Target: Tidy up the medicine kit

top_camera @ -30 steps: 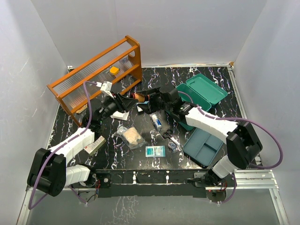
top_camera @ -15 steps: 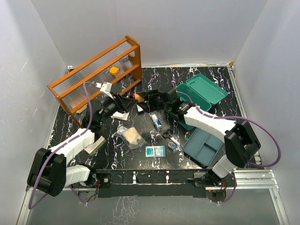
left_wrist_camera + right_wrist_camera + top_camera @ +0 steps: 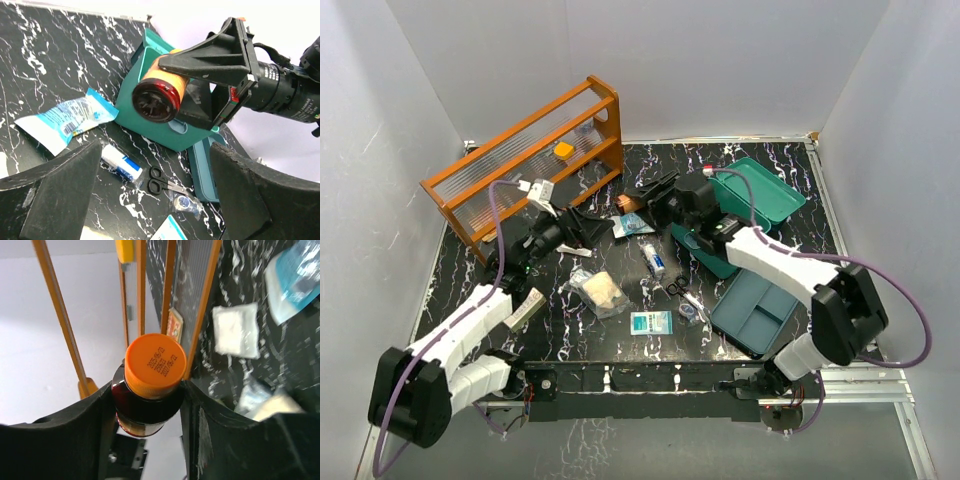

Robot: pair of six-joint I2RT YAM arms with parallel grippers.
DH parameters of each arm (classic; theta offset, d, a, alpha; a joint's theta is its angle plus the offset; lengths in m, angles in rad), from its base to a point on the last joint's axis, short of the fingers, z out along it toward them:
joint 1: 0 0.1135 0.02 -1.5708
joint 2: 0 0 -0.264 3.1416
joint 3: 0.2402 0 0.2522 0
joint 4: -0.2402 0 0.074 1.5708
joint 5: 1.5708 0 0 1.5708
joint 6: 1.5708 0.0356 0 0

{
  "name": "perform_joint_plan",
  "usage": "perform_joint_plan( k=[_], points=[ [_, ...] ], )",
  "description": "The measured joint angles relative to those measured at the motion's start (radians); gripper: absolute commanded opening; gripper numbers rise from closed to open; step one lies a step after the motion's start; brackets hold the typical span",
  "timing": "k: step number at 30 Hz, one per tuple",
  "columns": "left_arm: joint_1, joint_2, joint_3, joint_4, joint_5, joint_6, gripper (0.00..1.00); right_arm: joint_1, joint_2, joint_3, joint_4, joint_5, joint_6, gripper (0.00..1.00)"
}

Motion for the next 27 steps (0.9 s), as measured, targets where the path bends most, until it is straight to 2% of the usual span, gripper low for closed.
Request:
perform_joint_plan(
  k=[6,12,19,27],
  points=[
    [0.0,-0.142,0.0,-0.109,-0.048,0.044,0.9,-0.102,-0.166,-0.063,-0.053,-0.02,-0.275,0.38],
    [0.0,-0.171,0.001,-0.226,-0.094,0.074,0.91,-0.219,-0.319,-0.077,-0.182,-0.04,-0.504,0.39],
    [0.0,-0.167,0.001,-0.281,-0.111,0.081,0.92,-0.373,-0.326,-0.07,-0.422,-0.048,-0.721,0.39],
    [0.0,-0.123,0.001,-0.277,-0.109,0.079,0.92,-0.403,-0.311,-0.069,-0.573,0.005,-0.818,0.39]
  ],
)
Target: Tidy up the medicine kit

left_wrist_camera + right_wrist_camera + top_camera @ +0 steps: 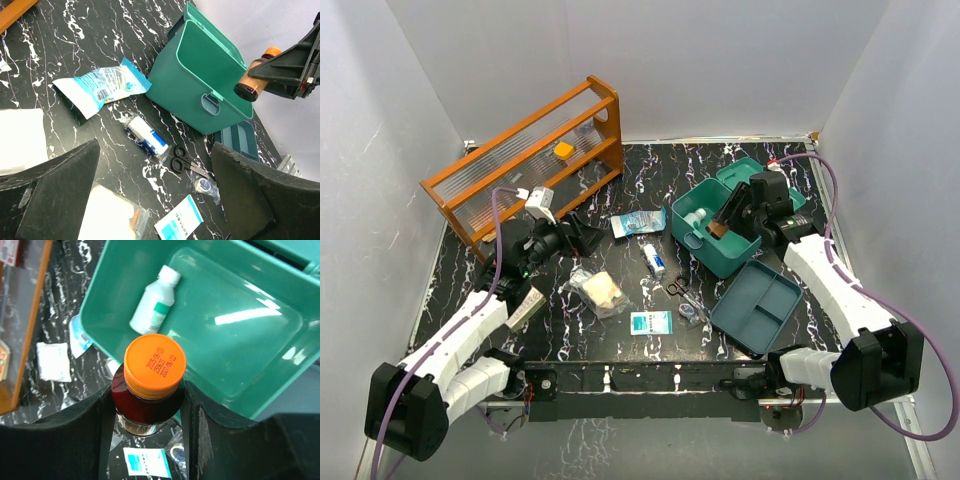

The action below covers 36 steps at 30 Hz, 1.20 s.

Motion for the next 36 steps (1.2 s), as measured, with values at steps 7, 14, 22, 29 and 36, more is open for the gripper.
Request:
perform_joint_plan(
  k=[7,14,22,29,36],
  points=[
    [0.0,0.02,0.004,-0.012,0.002,0.002,0.93,-0.042,0.063,0.0,-0.005,0.066,-0.043,0.4],
    [0.0,0.048,0.039,-0.016,-0.002,0.013,0.93,-0.051,0.114,0.0,0.008,0.079,-0.051,0.4],
    [0.0,0.122,0.051,-0.013,-0.006,0.014,0.93,-0.051,0.203,-0.006,0.065,0.056,-0.02,0.4],
    [0.0,0.157,0.054,-0.012,-0.002,0.009,0.93,-0.047,0.275,-0.019,0.091,0.013,0.003,0.41],
    [0.0,0.157,0.054,0.003,0.001,0.0,0.93,-0.032,0.351,-0.014,0.129,-0.038,0.046,0.43]
  ],
)
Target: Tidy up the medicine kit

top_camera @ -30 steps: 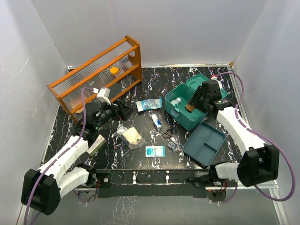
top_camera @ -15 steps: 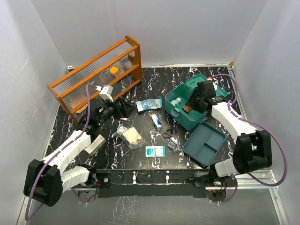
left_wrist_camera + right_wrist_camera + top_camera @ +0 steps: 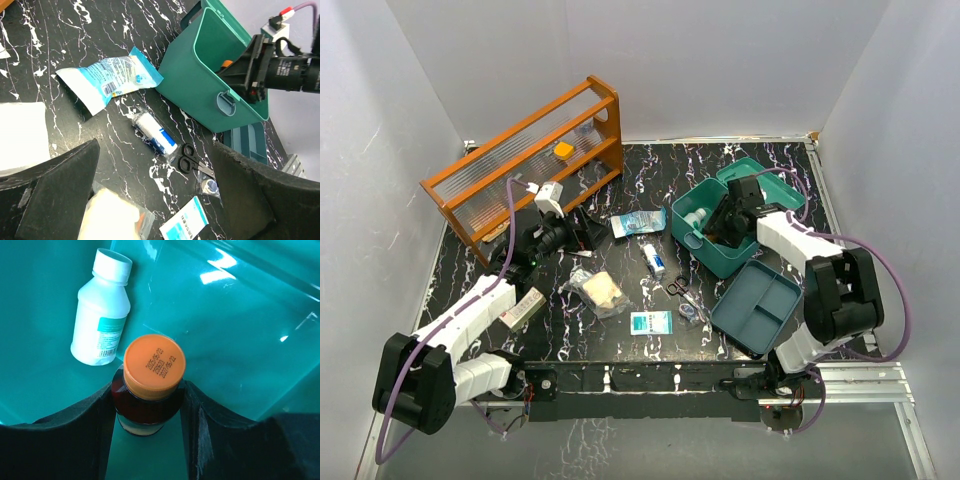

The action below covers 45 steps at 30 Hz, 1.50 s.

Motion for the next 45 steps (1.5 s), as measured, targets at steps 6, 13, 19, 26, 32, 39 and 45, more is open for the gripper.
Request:
perform_joint_plan(
  k=[6,13,19,26,32,39,45],
  points=[
    [0.0,0.0,0.0,0.007,0.012,-0.003,0.93,0.028,0.061,0.008,0.014,0.0,0.035,0.42],
    [0.0,0.006,0.0,0.015,0.025,-0.003,0.93,0.034,0.092,0.021,0.01,0.008,0.054,0.55],
    [0.0,0.026,0.0,0.014,0.029,-0.002,0.91,0.036,0.111,0.035,0.018,-0.007,0.06,0.59],
    [0.0,0.041,0.005,0.015,0.038,0.004,0.9,0.038,0.111,0.034,0.063,-0.028,0.077,0.56],
    [0.0,0.053,0.014,0.014,0.043,0.003,0.89,0.038,0.086,0.025,0.09,-0.032,0.098,0.59],
    [0.0,0.053,0.027,0.002,0.041,0.008,0.9,0.039,-0.034,0.025,0.078,0.051,0.112,0.6],
    [0.0,0.053,0.068,-0.046,0.009,0.027,0.9,0.039,-0.096,0.026,0.062,0.068,0.076,0.6]
  ],
)
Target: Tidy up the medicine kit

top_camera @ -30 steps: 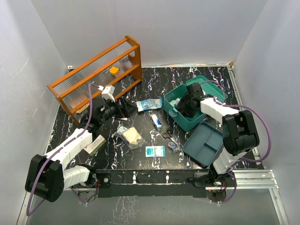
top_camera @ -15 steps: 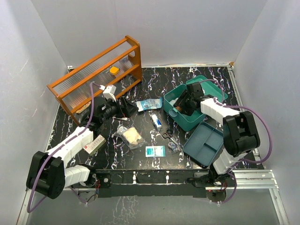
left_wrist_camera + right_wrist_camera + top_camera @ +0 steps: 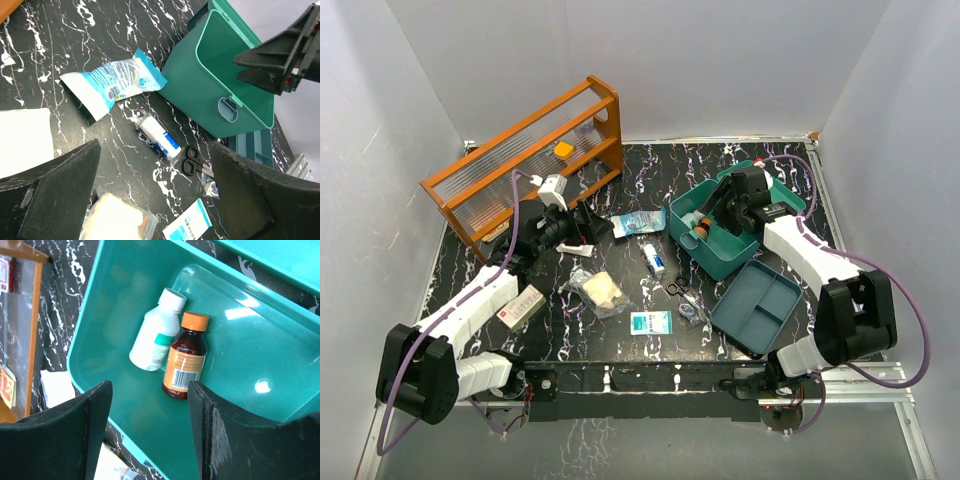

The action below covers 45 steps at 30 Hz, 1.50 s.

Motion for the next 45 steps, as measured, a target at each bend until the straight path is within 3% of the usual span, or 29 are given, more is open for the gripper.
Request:
perform_joint_plan(
  k=[13,23,35,45],
  points=[
    [0.0,-0.053,0.053,-0.143,-0.106,0.02,0.89,0.021,-0.157,0.038,0.008,-0.173,-0.177,0.61],
    [0.0,-0.208,0.025,-0.261,-0.163,0.016,0.88,0.292,-0.165,0.121,0.0,-0.108,-0.266,0.63],
    [0.0,-0.249,-0.02,-0.307,-0.238,-0.056,0.83,0.514,0.269,0.383,-0.055,0.06,-0.372,0.62],
    [0.0,-0.452,-0.098,-0.356,-0.414,-0.12,0.8,0.594,0.517,0.508,-0.066,0.418,-0.705,0.62]
  ],
)
